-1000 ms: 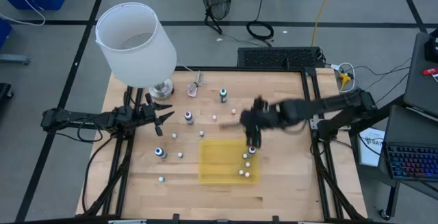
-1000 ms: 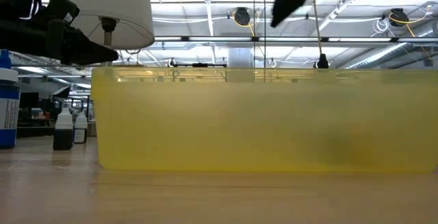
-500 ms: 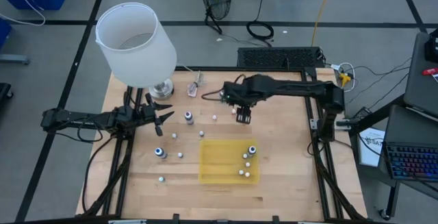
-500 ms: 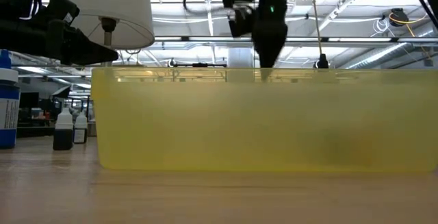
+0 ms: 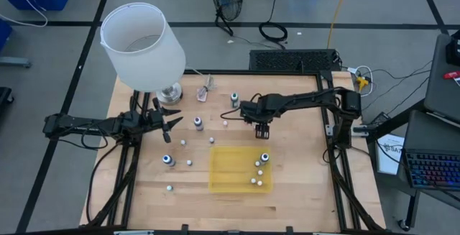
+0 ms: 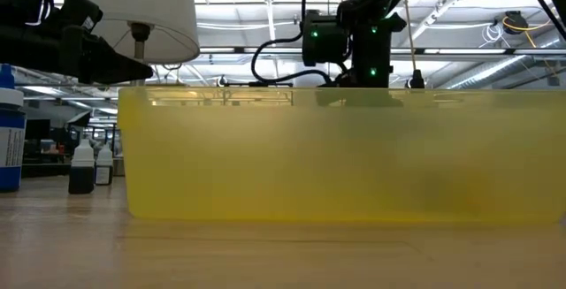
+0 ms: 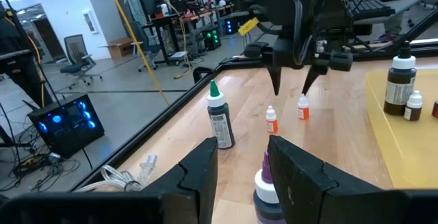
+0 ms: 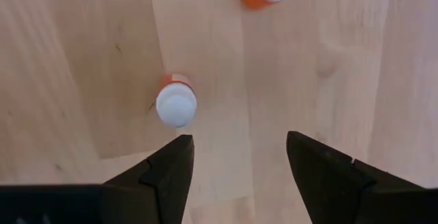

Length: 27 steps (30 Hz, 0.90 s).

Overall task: Pick & Place food coloring
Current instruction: Put the small orange food coloring bottle into the yellow container

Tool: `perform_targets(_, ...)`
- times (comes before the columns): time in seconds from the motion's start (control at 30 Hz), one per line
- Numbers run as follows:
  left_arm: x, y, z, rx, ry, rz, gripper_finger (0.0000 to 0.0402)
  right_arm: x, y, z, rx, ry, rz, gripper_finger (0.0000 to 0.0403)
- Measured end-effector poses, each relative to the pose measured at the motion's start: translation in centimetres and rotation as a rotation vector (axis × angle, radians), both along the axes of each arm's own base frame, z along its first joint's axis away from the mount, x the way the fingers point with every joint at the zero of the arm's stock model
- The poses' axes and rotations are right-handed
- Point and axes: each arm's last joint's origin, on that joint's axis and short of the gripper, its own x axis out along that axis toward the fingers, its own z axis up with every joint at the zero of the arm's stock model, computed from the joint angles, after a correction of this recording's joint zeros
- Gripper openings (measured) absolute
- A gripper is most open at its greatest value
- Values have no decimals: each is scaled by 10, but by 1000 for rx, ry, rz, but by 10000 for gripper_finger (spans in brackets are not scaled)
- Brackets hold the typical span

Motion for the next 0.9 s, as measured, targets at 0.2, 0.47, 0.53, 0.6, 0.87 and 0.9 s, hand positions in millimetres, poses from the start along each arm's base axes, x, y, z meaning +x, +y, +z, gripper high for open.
perform_targets(0.2, 0, 0, 0, 0, 0, 0, 131, 3, 0, -1, -7, -43, -8, 224)
perform_targets(0.47, 0, 0, 0, 0, 0, 0, 131, 9, 0, -1, 33, -110, -4, 224)
perform_targets(0.53, 0, 0, 0, 0, 0, 0, 132, 8, 0, -1, 34, -103, -7, 224)
perform_targets(0.6, 0, 0, 0, 0, 0, 0, 131, 7, 0, -1, 36, -94, -9, 224)
perform_targets(0.87, 0, 0, 0, 0, 0, 0, 131, 7, 1, -1, 38, -95, -21, 224)
perform_targets(0.9, 0, 0, 0, 0, 0, 0, 132, 8, 1, -1, 35, -100, -12, 224)
